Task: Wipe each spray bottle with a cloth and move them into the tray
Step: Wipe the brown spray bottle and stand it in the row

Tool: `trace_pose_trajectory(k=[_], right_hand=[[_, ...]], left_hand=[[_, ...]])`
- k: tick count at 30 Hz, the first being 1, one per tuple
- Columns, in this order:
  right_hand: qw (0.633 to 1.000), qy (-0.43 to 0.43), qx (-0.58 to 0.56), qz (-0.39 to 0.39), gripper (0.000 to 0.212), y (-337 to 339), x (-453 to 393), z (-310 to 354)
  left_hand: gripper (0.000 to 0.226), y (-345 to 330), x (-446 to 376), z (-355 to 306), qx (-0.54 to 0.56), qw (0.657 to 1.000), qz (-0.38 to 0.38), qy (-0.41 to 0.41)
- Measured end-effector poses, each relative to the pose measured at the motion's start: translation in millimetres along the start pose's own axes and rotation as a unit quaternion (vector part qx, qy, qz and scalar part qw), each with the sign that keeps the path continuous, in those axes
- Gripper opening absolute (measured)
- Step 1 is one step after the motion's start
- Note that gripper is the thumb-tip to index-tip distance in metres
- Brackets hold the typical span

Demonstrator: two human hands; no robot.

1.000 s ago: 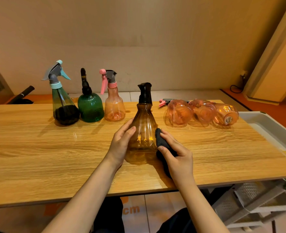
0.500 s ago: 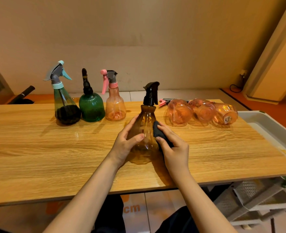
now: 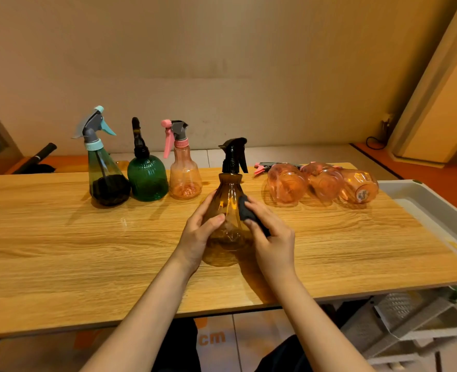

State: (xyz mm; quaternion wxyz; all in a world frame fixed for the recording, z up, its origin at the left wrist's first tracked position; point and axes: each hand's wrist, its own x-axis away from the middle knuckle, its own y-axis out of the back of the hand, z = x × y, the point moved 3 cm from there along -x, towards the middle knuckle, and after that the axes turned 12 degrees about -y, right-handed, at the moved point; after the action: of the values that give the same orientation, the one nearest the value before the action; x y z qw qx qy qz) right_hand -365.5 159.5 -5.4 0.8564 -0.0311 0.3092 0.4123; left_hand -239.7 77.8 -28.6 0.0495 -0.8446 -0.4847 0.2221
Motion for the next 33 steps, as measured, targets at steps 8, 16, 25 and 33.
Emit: trace_pose_trajectory(k=[8,16,25,33], right_hand=[[1.000,0.009,0.017,0.022,0.035,7,18,-9],[0.998,0.037,0.027,0.036,0.036,7,23,-9],[1.000,0.005,0.000,0.023,0.040,6,20,-10],[0.999,-0.035,-0.027,-0.005,0.043,8,17,-15]], left_hand=[[0.072,3,-5,0,0.017,0.998,-0.053,0.006],[0.067,8,-7,-2,0.088,0.995,-0.044,0.036],[0.076,8,-7,-4,0.111,0.992,-0.045,0.038],[0.092,2,-5,0,0.023,0.999,-0.019,0.035]])
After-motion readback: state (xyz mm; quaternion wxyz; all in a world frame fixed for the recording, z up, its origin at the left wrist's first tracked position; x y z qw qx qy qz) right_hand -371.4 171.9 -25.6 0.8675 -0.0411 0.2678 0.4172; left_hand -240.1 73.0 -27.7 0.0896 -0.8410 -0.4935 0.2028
